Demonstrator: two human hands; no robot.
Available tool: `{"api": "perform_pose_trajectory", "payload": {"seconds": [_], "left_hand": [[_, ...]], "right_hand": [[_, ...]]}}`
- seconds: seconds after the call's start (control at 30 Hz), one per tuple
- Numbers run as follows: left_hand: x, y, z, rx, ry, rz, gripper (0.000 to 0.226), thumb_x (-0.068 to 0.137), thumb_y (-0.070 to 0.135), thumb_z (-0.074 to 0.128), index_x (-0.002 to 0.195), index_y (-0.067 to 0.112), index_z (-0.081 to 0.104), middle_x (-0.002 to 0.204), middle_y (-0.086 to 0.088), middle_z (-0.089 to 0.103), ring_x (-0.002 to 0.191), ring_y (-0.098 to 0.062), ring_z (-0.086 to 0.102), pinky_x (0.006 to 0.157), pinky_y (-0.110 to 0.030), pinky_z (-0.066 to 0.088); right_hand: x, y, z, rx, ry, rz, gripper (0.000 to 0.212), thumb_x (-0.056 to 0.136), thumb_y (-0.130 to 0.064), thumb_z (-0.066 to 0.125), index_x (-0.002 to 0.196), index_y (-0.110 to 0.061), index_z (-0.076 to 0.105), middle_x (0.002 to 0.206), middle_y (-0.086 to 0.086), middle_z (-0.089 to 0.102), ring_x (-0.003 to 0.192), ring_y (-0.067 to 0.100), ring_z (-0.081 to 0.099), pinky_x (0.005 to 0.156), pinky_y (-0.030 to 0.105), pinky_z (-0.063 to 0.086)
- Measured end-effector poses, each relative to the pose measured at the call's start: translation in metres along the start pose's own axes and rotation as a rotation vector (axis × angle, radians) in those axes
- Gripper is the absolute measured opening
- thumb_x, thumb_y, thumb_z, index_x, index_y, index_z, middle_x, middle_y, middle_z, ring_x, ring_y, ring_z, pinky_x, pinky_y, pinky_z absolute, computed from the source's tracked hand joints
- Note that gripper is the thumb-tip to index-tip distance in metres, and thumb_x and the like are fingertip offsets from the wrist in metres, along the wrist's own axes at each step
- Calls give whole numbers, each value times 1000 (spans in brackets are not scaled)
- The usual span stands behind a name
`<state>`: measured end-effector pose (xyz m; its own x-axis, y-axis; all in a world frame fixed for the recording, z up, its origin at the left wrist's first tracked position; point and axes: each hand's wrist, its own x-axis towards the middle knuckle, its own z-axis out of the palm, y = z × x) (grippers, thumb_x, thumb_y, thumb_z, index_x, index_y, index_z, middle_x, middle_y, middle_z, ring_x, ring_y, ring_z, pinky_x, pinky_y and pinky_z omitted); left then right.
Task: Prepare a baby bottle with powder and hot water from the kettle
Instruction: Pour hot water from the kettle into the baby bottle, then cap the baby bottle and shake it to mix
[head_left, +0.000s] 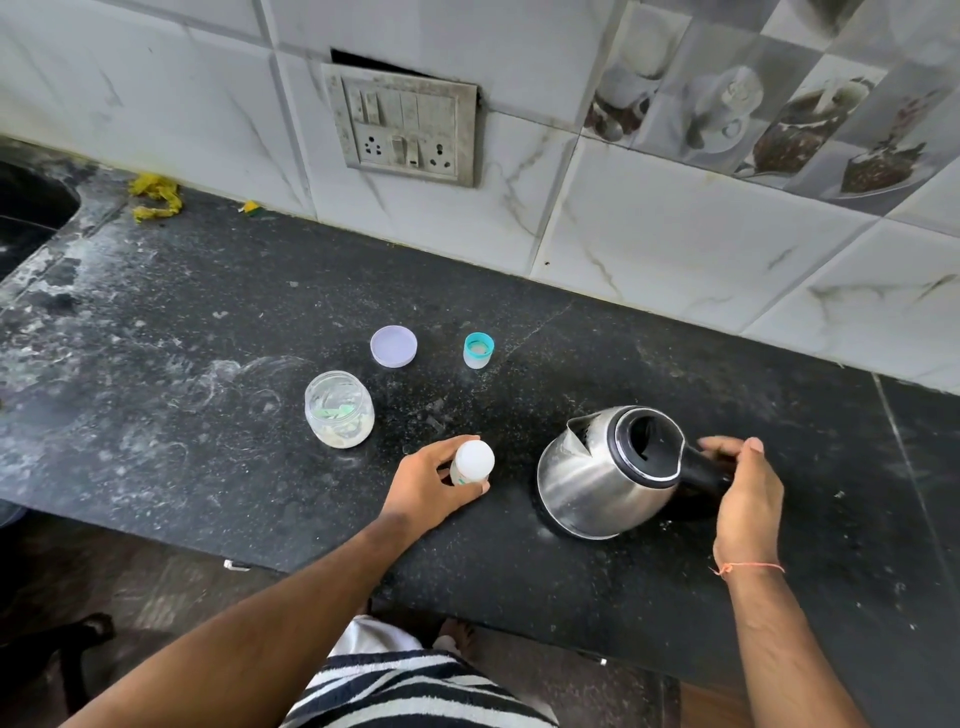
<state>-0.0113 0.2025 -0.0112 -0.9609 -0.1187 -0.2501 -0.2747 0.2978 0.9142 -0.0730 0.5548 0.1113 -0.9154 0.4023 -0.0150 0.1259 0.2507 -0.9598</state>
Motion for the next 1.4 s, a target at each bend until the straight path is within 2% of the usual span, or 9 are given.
{"api": "perform_pose_trajectory", "payload": {"seconds": [0.1,0.17,0.3,0.5,0.73,0.97,1.17,1.3,1.4], "left_hand": [[0,-1,-1,11,-8,-2,71,76,30,101,140,42,72,132,26,74,124,5,68,110,-26,57],[0,-1,-2,11,-21,-2,74,76,29,100,141,44,69,131,27,73,124,6,67,110,-23,56],[-2,-1,-6,44,-54,11,88,77,31,100,152,44,56,136,25,69,130,5,62,110,-18,51],[-8,-15,-22,56,-53,19,97,78,26,100,157,44,47,146,28,61,134,7,57,104,-19,53],[-17,-28,-48,46,-34,14,88,83,32,96,154,47,46,133,27,67,120,5,62,92,-14,54],[-20,-45,-73,32,-187,-27,88,88,36,92,157,45,39,135,24,66,119,7,62,95,-18,53],[-12,-51,-84,3,-264,-36,85,91,28,91,159,39,41,135,19,66,119,3,64,98,-20,55],[-12,-55,-84,-10,-274,-19,84,91,27,91,159,39,42,135,18,67,120,0,64,98,-21,56],[-11,-57,-85,-25,-275,-21,83,92,25,90,159,36,44,134,17,67,119,-3,65,98,-22,57]], "right_hand": [[0,-22,3,-8,-15,-104,46,110,-43,36,96,-29,77,108,18,75,100,25,67,87,38,51],[1,-45,7,-15,-52,-170,39,111,-41,40,100,-32,75,114,12,76,104,23,68,81,37,53],[0,-102,20,-121,-170,-321,19,112,-26,55,111,-28,74,110,0,78,104,11,73,88,38,57],[-14,-177,84,-345,-378,-479,8,102,-28,75,109,-32,73,103,-15,76,92,-3,69,82,7,52],[-5,-168,198,-748,-611,-540,22,100,-35,74,120,-27,72,100,-11,73,87,11,66,85,32,57],[10,-116,278,-1171,-732,-411,48,98,-39,76,141,-20,64,133,7,71,119,30,68,98,40,56],[24,-85,303,-1242,-710,-310,83,94,-51,81,162,-19,45,154,9,58,137,32,60,110,48,55],[29,-76,314,-1264,-707,-311,83,92,-54,81,161,-20,48,152,8,59,135,30,61,108,45,55],[29,-73,317,-1293,-696,-353,69,94,-53,79,152,-21,57,143,6,64,127,28,64,102,42,57]]}}
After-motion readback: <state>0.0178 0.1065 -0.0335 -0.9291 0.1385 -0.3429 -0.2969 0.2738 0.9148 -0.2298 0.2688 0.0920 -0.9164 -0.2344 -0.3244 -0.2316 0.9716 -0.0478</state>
